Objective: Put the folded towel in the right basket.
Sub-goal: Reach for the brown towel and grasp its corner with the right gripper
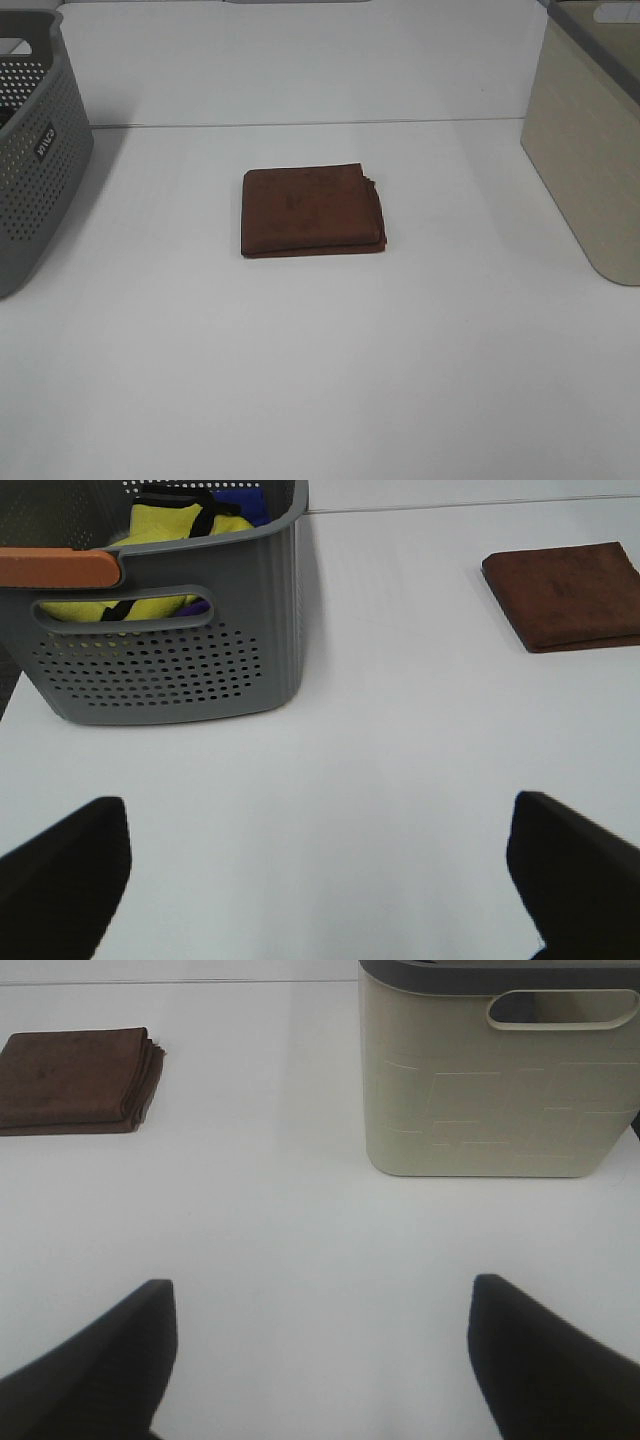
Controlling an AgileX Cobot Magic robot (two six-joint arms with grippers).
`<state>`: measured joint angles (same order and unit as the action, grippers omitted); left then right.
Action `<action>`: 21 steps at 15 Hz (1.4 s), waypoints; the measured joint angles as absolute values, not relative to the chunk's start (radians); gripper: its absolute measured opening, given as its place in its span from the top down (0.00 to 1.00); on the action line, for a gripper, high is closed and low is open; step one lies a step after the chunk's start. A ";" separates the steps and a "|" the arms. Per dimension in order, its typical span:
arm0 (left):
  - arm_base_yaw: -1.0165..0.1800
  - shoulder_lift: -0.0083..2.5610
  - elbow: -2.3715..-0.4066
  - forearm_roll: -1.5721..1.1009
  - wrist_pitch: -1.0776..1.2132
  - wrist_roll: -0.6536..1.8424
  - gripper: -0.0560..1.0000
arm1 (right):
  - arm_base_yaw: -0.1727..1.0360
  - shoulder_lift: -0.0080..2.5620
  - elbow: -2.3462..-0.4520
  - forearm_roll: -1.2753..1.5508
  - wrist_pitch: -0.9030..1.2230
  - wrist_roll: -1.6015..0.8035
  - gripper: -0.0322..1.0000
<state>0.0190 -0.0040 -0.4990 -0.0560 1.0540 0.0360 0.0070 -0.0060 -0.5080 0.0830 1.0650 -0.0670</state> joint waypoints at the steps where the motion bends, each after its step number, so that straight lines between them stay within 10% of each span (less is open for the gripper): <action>1: 0.019 -0.004 -0.499 -0.056 1.054 0.036 0.03 | 0.007 -0.006 -0.508 0.083 1.065 -0.067 0.23; 21: 0.019 -0.004 -0.499 -0.056 1.054 0.036 0.03 | 0.007 -0.006 -0.508 0.083 1.065 -0.067 0.23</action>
<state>0.0190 -0.0040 -0.4990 -0.0560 1.0540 0.0360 0.0070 -0.0060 -0.5080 0.0830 1.0650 -0.0670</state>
